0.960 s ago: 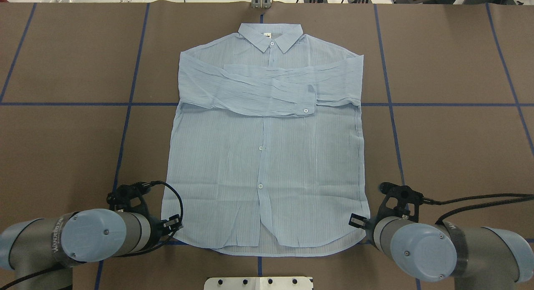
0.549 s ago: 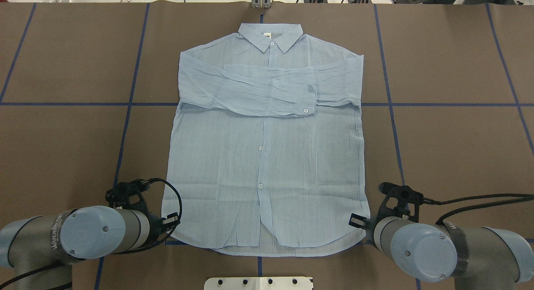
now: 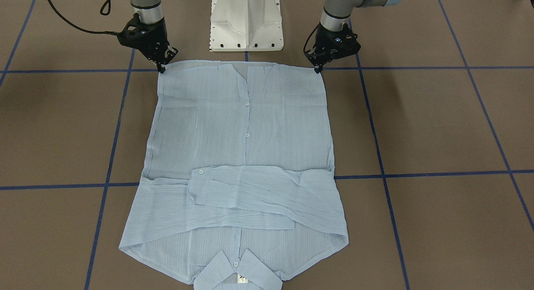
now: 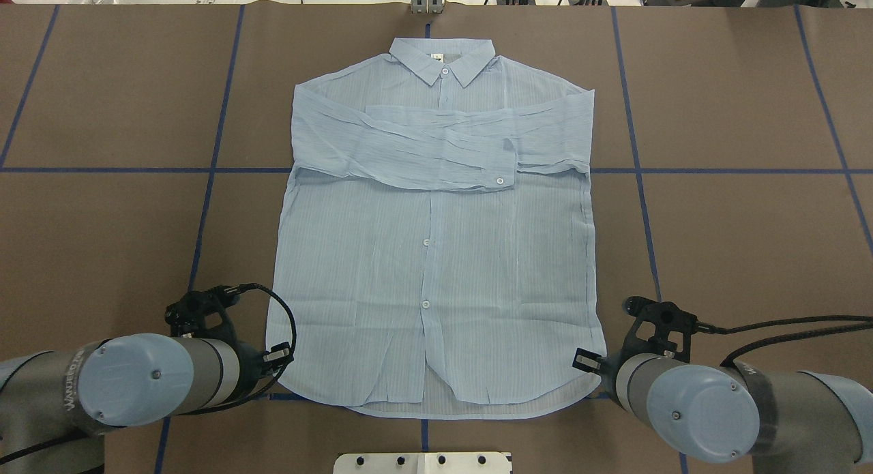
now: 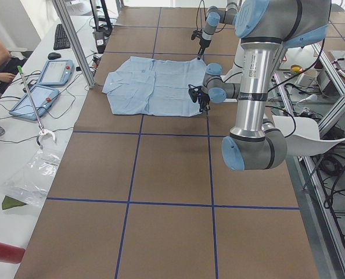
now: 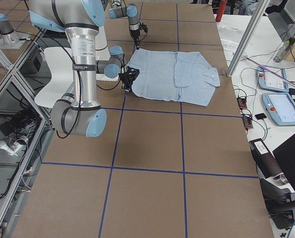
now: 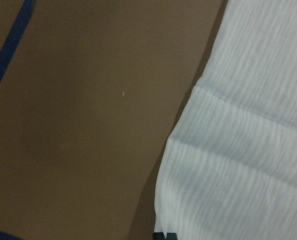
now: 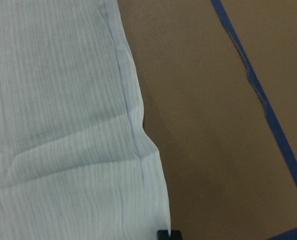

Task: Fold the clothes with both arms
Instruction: 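Grasp the hem with both grippers and fold it up toward the collar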

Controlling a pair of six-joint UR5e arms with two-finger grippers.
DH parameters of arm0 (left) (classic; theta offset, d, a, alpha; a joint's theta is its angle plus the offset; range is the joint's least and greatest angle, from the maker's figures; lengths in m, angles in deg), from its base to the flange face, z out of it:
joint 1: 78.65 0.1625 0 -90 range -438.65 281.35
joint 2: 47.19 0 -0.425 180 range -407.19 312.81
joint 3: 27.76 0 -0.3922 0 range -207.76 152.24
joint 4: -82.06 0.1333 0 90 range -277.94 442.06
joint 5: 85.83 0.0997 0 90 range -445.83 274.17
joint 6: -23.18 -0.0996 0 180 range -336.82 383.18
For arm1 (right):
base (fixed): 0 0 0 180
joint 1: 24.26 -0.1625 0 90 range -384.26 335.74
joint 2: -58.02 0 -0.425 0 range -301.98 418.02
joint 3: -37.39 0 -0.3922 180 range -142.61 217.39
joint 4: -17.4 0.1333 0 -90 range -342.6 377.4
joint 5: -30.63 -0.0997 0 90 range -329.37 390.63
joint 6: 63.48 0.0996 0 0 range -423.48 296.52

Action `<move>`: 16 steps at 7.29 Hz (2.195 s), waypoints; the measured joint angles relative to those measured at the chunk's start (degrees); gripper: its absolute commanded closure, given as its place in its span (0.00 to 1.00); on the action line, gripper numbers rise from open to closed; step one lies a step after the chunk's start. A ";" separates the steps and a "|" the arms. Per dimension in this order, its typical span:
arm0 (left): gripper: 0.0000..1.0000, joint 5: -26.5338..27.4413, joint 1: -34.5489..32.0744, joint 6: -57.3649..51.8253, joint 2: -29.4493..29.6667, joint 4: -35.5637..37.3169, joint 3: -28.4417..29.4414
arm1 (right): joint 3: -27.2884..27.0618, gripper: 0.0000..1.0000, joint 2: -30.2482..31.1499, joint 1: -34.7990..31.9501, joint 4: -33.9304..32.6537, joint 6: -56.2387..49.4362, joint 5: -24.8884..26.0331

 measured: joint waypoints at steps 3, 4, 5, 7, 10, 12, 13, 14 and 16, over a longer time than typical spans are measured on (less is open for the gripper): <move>1.00 -0.16 3.09 6.10 0.10 6.14 -9.95 | -5.38 1.00 4.82 1.27 0.08 0.12 0.04; 1.00 -0.18 4.17 8.21 0.16 7.64 -12.92 | -7.83 1.00 6.21 1.74 0.07 0.77 0.07; 1.00 -0.25 4.35 9.34 0.25 8.61 -15.18 | -9.93 1.00 6.83 1.93 0.04 2.42 0.86; 1.00 -0.38 0.72 9.62 1.11 9.17 -16.55 | -11.56 1.00 5.00 1.61 -0.01 5.74 6.29; 1.00 -1.68 -9.83 6.96 4.93 9.15 -12.44 | -10.11 1.00 -0.57 -8.00 -0.47 7.35 7.82; 1.00 -5.09 -16.08 4.92 6.56 9.14 -11.39 | -9.02 1.00 -2.24 -14.31 -0.54 7.43 6.10; 1.00 -5.69 -18.26 4.65 7.40 9.01 -10.12 | -7.23 1.00 -3.92 -16.32 -0.58 7.39 5.62; 1.00 -5.89 -20.03 4.49 9.47 8.81 -6.87 | -4.31 1.00 -6.25 -18.19 -0.62 7.13 5.07; 1.00 -6.01 -24.40 1.49 14.21 5.64 2.68 | 4.33 1.00 -13.13 -23.91 -0.61 5.33 1.16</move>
